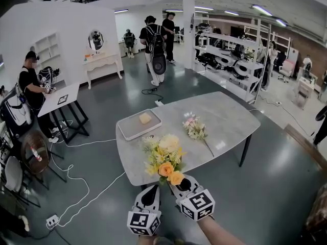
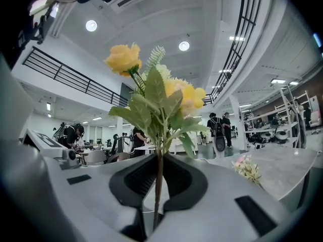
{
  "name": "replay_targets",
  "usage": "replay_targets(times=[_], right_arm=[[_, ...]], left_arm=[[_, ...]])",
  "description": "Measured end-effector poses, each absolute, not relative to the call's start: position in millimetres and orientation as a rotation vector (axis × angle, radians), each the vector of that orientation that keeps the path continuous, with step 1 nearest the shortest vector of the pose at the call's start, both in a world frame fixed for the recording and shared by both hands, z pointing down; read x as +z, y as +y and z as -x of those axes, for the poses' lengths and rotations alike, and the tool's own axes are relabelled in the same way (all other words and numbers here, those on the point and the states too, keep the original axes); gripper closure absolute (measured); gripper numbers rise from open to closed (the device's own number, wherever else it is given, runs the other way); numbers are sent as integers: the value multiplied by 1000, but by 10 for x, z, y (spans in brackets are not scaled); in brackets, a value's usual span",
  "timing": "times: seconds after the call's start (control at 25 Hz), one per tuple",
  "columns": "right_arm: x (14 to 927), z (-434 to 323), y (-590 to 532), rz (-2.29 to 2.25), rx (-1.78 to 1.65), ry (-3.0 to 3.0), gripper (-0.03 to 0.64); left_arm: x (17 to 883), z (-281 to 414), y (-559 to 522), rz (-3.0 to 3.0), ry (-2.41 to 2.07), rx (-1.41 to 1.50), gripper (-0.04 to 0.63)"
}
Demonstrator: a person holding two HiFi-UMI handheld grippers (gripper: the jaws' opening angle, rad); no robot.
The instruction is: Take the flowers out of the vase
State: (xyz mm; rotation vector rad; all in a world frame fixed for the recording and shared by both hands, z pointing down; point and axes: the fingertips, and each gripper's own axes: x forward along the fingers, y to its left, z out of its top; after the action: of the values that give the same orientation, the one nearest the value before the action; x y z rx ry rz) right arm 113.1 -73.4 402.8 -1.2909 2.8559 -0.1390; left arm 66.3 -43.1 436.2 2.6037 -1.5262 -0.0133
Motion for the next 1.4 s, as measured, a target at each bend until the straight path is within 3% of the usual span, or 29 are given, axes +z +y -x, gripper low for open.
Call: replay_targets(times=[1.4], right_arm=[[4098, -1918, -1161, 1408, -88, 2786, 569]], left_arm=[[4658, -1668, -976, -2688, -1265, -7, 581]])
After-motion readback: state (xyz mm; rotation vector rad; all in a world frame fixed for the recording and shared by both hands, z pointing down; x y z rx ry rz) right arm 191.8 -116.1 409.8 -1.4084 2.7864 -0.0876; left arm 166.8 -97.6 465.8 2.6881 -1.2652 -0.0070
